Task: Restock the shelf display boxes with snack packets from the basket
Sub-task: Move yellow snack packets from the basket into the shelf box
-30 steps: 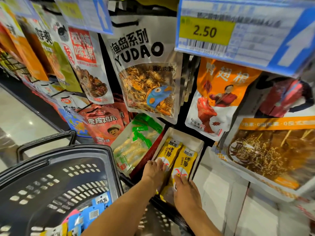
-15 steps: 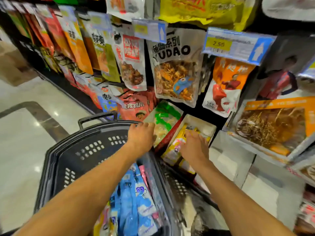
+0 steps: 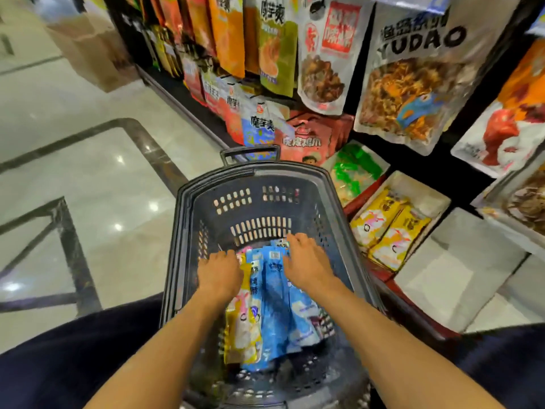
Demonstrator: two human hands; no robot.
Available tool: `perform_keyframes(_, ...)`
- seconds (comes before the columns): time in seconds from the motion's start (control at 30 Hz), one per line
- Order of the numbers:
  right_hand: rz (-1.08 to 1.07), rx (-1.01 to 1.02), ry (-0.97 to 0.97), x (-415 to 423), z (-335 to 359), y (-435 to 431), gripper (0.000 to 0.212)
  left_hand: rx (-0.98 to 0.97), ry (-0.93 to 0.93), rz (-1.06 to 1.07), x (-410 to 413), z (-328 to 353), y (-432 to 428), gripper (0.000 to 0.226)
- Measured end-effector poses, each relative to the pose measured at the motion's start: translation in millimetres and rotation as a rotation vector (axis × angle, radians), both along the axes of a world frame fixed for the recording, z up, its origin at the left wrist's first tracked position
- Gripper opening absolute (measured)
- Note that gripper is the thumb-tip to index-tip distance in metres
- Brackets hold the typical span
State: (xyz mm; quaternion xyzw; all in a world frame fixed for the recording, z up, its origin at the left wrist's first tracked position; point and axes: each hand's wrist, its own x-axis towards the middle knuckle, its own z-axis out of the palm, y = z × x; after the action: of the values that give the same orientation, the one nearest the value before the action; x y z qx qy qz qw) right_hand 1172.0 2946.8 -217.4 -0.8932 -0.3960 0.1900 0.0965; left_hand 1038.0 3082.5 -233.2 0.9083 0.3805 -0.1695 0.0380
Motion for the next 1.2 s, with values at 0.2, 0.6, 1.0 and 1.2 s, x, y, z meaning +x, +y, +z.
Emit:
perform_keyframes(0.2,-0.016,-0.178,0.186,-14,-66,-3,0.054,-0.278,0.074,0.212,-10,-71,-19,0.046)
perform_keyframes(0.6,-0.107,-0.205,0.451,-26,-142,2,0.055,-0.37,-0.123,0.708,7,-135,-29,0.08)
perform_keyframes(1.0,-0.246,-0.128,0.668,-69,-141,35,0.026,-0.482,-0.326,0.575,28,-65,46,0.021)
perform_keyframes(1.2,-0.489,-0.121,0.686,-107,-137,59,0.016,-0.492,-0.375,0.494,37,-40,60,0.028)
